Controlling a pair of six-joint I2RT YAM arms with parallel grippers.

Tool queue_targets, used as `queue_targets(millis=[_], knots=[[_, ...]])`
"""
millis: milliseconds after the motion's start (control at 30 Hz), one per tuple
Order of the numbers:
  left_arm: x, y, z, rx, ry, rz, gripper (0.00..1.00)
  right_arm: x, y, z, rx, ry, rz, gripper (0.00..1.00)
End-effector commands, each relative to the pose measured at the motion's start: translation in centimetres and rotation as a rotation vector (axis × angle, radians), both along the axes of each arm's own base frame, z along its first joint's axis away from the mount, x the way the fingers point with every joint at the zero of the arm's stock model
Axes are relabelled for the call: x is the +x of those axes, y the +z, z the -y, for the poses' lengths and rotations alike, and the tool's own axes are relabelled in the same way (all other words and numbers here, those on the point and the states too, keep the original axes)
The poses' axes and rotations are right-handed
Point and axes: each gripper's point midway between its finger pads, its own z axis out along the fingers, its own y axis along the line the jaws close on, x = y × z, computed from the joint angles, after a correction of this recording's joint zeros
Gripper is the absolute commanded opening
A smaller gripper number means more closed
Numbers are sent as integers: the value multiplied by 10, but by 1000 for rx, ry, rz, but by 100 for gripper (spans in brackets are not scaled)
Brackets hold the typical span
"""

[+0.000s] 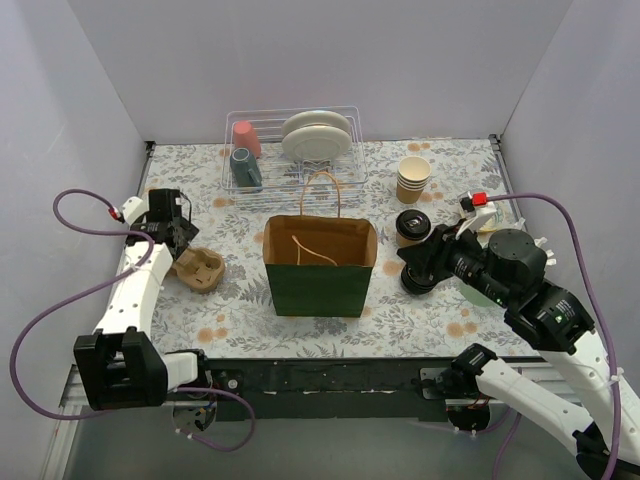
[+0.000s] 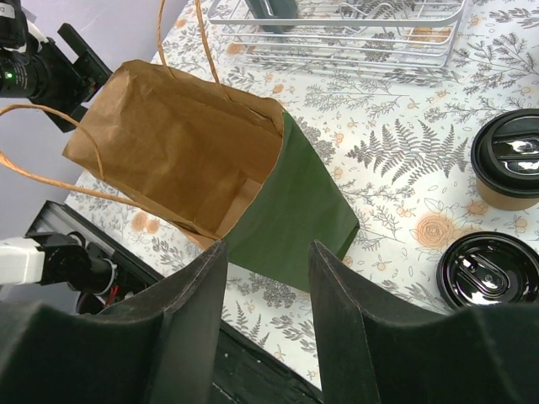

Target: Pack the takeout coffee

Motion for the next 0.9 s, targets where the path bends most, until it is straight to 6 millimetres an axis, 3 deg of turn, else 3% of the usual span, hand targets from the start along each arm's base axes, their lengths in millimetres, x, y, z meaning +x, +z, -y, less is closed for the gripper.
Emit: queue_targets(millis=[0, 133, 233, 367, 633, 700, 833, 867], knots=[[15, -10, 5, -100, 79, 57, 78, 0, 5, -3, -10, 35, 60, 51], [18, -21, -5, -99, 153, 30, 75, -1, 2, -5, -9, 48, 66, 51], [29, -23, -3, -111, 142, 38, 72, 1, 1, -4, -21, 48, 76, 51], [27, -30, -5, -114, 181, 18, 68, 5, 0, -4, -38, 41, 84, 51], [33, -28, -14, -64, 196, 17, 65, 9, 3, -3, -58, 33, 95, 51], [42, -24, -11, 4, -21, -37, 73, 9, 3, -3, -58, 33, 95, 51], [51, -3, -6, 124, -333, -45, 77, 9, 0, -3, -65, 35, 93, 51], [46, -1, -3, 144, -389, -40, 77, 9, 0, -3, -65, 37, 95, 51]])
